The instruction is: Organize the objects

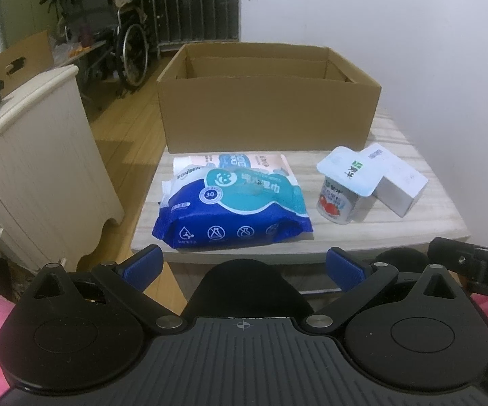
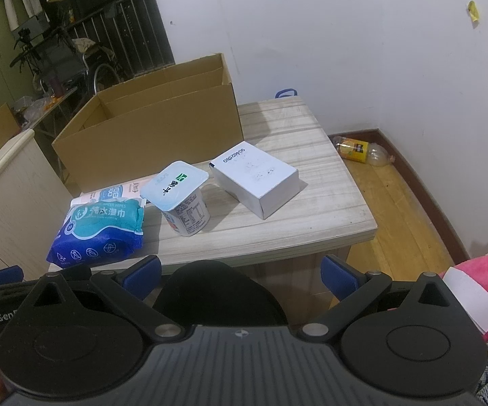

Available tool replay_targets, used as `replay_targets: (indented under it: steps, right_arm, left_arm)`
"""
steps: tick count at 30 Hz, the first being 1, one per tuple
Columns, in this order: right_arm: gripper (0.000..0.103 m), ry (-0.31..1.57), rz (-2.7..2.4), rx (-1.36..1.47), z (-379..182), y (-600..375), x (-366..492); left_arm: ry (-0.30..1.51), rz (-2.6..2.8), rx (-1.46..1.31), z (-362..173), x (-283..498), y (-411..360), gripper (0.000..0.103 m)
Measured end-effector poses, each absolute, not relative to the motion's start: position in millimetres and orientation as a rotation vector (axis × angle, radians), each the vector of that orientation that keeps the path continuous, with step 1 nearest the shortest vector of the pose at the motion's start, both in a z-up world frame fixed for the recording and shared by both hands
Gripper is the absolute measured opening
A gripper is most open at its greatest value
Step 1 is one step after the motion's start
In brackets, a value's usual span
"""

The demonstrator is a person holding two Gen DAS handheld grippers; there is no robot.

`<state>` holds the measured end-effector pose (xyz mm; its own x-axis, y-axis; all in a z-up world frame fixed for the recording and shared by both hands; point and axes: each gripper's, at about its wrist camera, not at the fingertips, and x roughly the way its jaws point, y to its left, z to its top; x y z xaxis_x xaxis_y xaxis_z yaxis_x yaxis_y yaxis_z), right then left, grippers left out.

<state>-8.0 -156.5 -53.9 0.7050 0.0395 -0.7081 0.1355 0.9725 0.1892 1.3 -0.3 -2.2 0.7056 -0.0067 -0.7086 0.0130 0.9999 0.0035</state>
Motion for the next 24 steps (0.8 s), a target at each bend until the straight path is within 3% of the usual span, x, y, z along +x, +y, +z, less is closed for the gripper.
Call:
replay_targets:
  steps: [24]
  right_arm:
    - [0.102,0.783,-0.071,0.238,-53.5,-154.7,-10.3]
  left_arm:
    - [0.8,-0.005,-0.01,-1.8,2.1,3.3,0.103]
